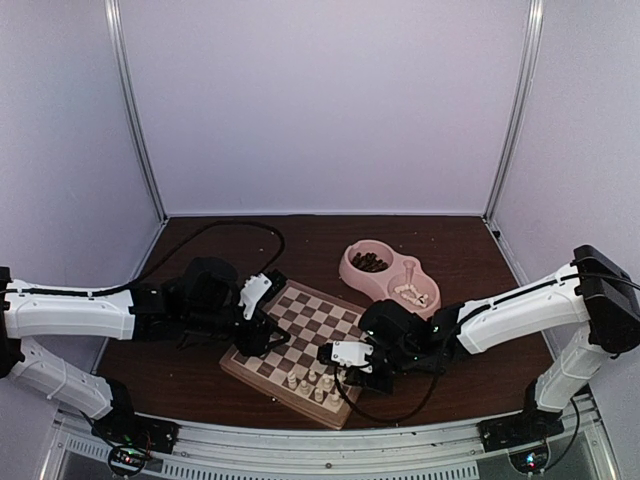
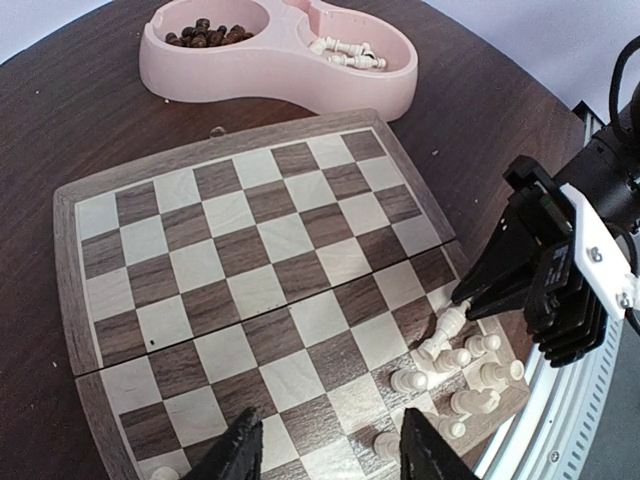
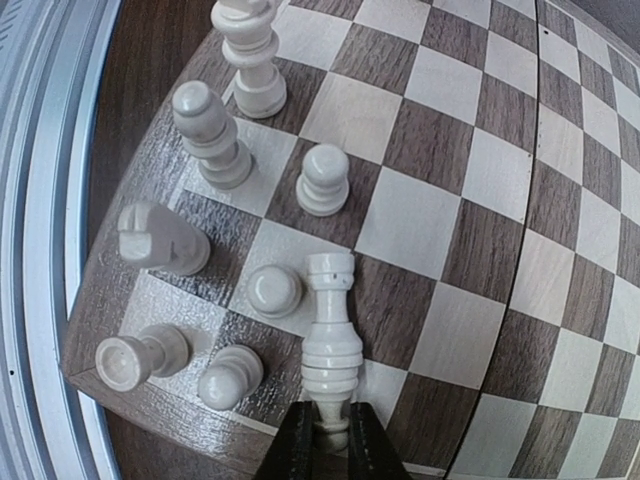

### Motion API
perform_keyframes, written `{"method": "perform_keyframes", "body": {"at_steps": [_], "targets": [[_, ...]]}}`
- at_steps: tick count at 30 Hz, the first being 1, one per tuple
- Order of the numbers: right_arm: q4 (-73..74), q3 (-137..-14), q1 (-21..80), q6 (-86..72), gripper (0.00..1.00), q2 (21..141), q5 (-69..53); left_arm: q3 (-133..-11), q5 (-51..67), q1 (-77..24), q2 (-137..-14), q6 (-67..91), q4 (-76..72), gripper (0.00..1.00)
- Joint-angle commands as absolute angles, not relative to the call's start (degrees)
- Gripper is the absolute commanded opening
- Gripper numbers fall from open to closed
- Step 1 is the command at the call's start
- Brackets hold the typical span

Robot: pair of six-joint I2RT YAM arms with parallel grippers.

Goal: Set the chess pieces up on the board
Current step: Pick up the chess pile from the chessboard.

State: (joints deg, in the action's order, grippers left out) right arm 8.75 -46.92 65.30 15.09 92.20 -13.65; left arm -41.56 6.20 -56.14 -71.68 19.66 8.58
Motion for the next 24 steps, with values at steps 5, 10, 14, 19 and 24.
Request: {"method": "perform_keyframes", "body": {"at_steps": [5, 10, 14, 19, 24], "targets": [[10.6, -48.8, 65.7, 14.6, 0.05, 93.0, -10.7, -42.1, 5.6, -56.1, -71.4, 18.9, 7.1, 0.48], [9.5, -47.9, 65.6, 14.0, 0.02, 91.3, -9.1, -42.0, 5.6, -56.1, -71.4, 18.9, 7.1, 0.48], [7.8, -46.2, 65.4, 13.2, 0.01, 88.7, -7.0, -42.0, 5.6, -56.0, -71.4, 18.9, 7.1, 0.48], [6.5, -44.8, 64.9, 12.2, 0.02, 86.4, -4.4, -42.1, 5.6, -56.0, -71.4, 19.0, 7.1, 0.48], [5.3, -43.8, 64.7, 11.6, 0.02, 84.5, -2.5, -41.8, 5.7, -56.1, -71.4, 19.1, 6.6, 0.48]]}}
